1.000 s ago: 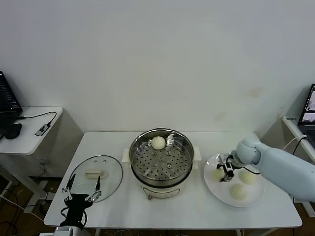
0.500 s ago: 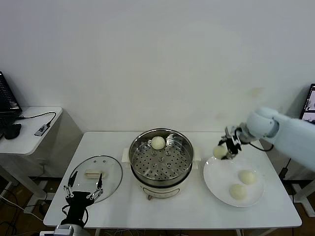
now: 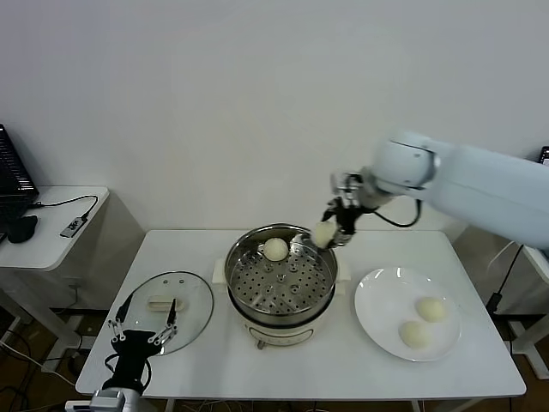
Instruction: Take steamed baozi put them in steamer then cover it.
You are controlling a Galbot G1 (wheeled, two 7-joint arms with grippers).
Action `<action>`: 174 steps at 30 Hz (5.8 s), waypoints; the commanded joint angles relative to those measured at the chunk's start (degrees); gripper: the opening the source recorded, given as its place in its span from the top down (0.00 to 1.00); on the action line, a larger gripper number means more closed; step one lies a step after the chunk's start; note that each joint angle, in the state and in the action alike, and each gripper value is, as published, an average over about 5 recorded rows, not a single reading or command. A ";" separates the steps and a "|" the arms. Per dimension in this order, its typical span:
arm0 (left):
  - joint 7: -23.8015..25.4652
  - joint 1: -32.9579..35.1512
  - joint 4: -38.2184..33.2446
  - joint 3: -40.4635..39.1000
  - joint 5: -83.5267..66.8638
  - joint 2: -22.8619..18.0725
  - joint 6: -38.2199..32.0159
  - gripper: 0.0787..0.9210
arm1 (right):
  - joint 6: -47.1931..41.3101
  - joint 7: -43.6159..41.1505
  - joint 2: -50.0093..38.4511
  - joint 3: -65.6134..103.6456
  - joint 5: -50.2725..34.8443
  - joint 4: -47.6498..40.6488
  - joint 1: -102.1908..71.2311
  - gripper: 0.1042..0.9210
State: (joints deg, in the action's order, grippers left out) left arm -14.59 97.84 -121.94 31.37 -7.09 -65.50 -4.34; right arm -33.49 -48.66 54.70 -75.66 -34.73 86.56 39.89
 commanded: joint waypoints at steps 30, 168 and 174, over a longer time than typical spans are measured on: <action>-0.08 0.15 -0.08 0.55 -0.10 -0.46 -0.92 0.12 | -6.13 5.33 25.13 0.92 -0.16 -19.53 -14.92 0.30; 0.17 1.02 -0.14 0.72 1.66 -2.19 -0.21 0.12 | 27.99 -5.51 4.94 -2.85 18.63 4.58 -2.99 0.36; 0.16 1.47 -0.44 0.98 1.76 -2.47 -0.52 0.12 | 34.12 -6.56 7.21 -4.12 25.55 3.02 -4.74 0.36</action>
State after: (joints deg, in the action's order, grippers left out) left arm -14.44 99.26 -122.38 32.31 -5.36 -67.98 -4.82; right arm -6.56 -55.72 56.85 -76.33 -13.31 89.65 35.00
